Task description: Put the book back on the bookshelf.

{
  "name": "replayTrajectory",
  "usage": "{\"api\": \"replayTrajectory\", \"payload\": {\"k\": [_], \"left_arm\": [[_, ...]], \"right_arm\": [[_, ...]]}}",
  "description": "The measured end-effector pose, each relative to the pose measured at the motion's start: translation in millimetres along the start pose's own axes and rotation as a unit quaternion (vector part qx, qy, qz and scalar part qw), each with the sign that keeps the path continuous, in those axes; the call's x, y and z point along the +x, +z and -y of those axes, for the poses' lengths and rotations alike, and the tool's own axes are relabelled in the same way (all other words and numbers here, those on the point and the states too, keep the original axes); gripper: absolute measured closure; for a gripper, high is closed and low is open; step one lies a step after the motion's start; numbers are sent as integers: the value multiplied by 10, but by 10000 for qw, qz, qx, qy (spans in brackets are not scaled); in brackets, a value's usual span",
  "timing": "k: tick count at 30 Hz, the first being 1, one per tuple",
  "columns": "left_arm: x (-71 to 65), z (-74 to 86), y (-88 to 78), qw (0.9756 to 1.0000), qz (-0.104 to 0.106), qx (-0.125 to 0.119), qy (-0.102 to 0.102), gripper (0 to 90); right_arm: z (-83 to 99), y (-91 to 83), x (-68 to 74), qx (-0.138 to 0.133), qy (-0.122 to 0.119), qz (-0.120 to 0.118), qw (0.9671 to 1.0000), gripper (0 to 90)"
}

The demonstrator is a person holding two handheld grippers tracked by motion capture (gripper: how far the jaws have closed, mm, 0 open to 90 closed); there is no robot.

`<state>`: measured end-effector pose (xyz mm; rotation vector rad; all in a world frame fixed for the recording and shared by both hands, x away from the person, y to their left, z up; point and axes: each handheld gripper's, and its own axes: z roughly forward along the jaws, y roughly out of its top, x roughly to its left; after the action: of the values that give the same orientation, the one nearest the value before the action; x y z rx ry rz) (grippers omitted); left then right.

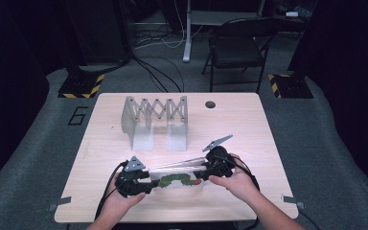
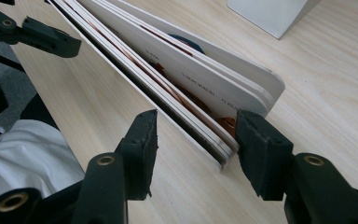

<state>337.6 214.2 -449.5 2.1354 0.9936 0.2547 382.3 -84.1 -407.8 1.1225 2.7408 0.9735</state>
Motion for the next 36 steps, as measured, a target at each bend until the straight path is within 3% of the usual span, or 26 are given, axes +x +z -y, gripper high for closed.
{"api": "replayTrajectory", "payload": {"k": [3,7,9,11,13,19,24,36], "left_arm": [[-13,-31,-13,10000,40,-33,2,476],[-23,-95,-40,9998,200,-53,85,479],[-23,-136,-35,9995,185,-57,256,478],[-27,-160,-31,9993,161,19,336,501],[-38,-172,-26,9989,56,33,471,540],[-82,-170,-49,9988,135,102,468,582],[-130,-161,-66,9981,130,158,589,621],[-249,-144,-109,9953,361,303,841,704]], "right_arm": [[16,2,-23,-16,-41,5,10000,493],[46,17,-45,56,140,1,9999,490],[59,29,-75,55,84,-2,9999,490],[63,31,-81,58,174,-6,9998,490],[64,36,-99,17,146,10,9999,490],[48,61,-135,-14,80,69,9999,500],[32,87,-156,-25,104,104,9999,497],[-8,119,-199,-117,-90,158,9998,464]]}}
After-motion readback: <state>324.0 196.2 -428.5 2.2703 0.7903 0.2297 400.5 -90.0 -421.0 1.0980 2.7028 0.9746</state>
